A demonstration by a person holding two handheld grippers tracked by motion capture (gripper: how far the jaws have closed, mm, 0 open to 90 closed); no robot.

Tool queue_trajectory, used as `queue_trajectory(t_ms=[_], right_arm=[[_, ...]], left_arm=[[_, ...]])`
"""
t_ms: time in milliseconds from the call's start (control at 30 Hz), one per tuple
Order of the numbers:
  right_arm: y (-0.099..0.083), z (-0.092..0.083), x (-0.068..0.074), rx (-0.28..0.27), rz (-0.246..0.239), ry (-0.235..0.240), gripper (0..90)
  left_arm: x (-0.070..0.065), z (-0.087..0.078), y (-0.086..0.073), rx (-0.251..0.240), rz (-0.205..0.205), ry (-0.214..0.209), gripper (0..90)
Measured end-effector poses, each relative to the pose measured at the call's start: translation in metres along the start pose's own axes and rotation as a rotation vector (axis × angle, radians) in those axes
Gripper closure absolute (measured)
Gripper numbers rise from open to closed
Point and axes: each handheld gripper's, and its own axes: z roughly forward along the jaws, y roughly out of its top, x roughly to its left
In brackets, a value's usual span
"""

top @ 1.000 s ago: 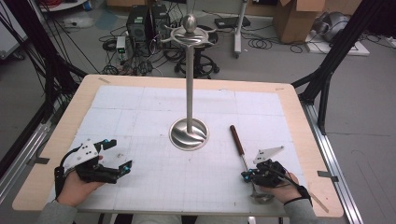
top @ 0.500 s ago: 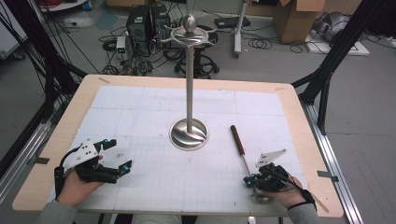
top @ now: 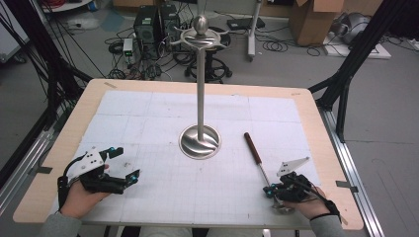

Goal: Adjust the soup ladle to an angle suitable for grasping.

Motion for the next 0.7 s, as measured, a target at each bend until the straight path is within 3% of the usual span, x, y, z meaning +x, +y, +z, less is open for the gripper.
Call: queue_trajectory(t_ms=[500,700], right_arm=[[-0.011,-0.012,-0.019,-0.001,0.055,-0.042,90.0],[-0.015,-0.019,-0.025,0.016,0.050,-0.100,90.0]], left_arm=[[0.000,0.000,0.000,0.007,0.006,-0.001,1.8],[0.000,0.000,0.000,0.007,0.006,0.000,1.8]])
